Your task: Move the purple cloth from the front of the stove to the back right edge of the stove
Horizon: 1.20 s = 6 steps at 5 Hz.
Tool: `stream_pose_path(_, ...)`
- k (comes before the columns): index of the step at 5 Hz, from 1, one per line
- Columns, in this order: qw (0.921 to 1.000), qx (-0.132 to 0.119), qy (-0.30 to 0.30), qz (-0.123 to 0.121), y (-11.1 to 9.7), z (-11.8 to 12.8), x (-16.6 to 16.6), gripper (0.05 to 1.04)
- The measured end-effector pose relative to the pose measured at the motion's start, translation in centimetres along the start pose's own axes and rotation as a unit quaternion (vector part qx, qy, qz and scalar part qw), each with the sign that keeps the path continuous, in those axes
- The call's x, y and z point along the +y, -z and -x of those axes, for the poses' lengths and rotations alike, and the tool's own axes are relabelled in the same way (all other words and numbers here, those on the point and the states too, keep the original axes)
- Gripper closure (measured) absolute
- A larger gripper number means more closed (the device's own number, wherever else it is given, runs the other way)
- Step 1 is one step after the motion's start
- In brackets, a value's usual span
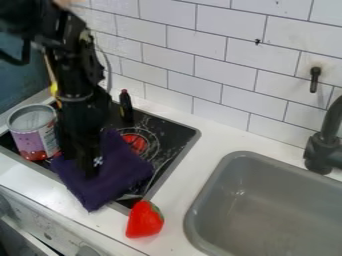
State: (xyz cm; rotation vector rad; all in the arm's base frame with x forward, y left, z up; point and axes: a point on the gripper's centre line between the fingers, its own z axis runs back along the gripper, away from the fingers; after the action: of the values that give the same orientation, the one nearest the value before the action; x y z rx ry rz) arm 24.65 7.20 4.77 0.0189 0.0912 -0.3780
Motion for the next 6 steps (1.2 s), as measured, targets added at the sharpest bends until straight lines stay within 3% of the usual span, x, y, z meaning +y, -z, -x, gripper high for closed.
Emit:
stream_pose_path(1,0.9998,-0.010,0.007,0.015,0.7,-0.6,-0.4,0.081)
stream_pose_path(2,0.9980,-0.056,0.008,0.029,0.9,-2.1,-0.6,0.081)
stream_pose_path(3,0.9973,-0.067,-0.015,0.025,0.8,-4.0,-0.2,0.081)
stream_pose_path(4,0.9941,-0.101,-0.038,0.005,0.4,-6.9,0.3,0.081)
stream_pose_path(6,0.9894,-0.125,-0.074,-0.004,-0.1,-11.9,0.4,0.081)
